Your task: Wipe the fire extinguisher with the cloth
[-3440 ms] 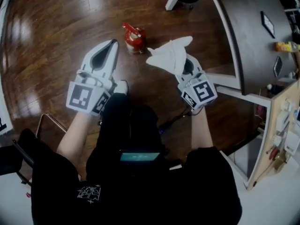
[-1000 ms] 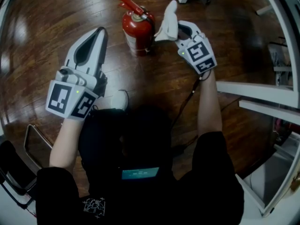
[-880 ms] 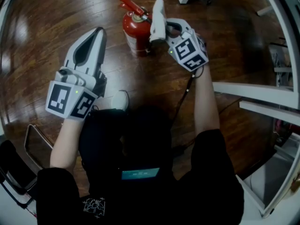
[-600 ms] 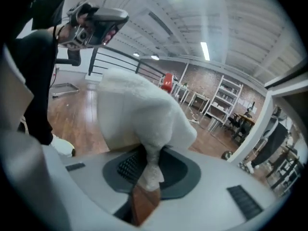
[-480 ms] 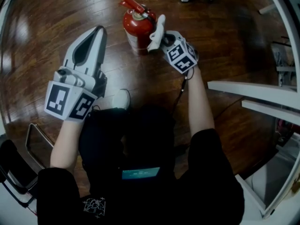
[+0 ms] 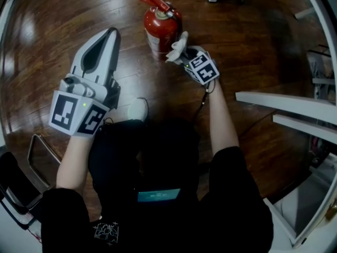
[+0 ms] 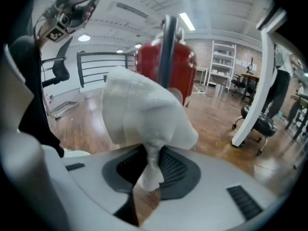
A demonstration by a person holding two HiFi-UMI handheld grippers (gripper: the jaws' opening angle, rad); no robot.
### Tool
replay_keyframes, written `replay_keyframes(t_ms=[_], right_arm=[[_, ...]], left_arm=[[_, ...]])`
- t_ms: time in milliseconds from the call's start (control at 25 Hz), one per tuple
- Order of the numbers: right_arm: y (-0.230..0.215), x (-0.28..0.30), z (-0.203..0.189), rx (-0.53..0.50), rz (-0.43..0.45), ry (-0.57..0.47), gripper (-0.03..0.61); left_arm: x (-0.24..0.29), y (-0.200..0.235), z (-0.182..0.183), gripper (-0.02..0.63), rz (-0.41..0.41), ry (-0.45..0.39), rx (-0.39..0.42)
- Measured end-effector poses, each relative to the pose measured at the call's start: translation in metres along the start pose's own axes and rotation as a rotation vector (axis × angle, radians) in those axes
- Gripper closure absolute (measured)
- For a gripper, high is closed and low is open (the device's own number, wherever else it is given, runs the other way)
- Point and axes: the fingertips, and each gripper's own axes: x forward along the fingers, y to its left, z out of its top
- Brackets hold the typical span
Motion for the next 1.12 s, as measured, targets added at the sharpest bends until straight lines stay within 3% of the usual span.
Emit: replay_keyframes(t_ms=[160,280,360,440,640,800,960,1120], right_arm=[[0.025,-0.068,0.056,0.123,0.028,-0.223,0.485],[0.051,-0.103,0.104,0.275,0.147,-0.394,0.485],[0.063,-0.109,0.130,0.360,0.232,-0.465,0.485],[0.067,-0.101,0.147,0.386,0.258,-0.486,0.485],[0.055,-0.063,0.174,0.417,0.231,-0.483,0.485],[0.073,-0.026,0.168,0.383,0.229,-0.421,0.485],[0.080,0.031,0.109,0.399,0.212,-0.279,0.485],[0.076,0.081,0.042,0.318,0.147,-0.117,0.485]], left_arm=[[0.001,0.000,0.003,0.609,-0.002,-0.011,0.001],[0.000,-0.002,0.006,0.609,-0.001,-0.018,0.004],[-0.001,-0.004,0.007,0.609,0.001,-0.020,0.007],[-0.002,-0.005,0.006,0.609,0.004,-0.020,0.008],[-0.005,-0.004,0.006,0.609,0.008,-0.021,0.001],[-0.008,0.003,0.006,0.610,0.011,-0.024,-0.009],[-0.010,0.003,0.004,0.610,0.007,-0.020,-0.008],[-0.012,0.003,0.004,0.609,0.006,-0.017,-0.001]])
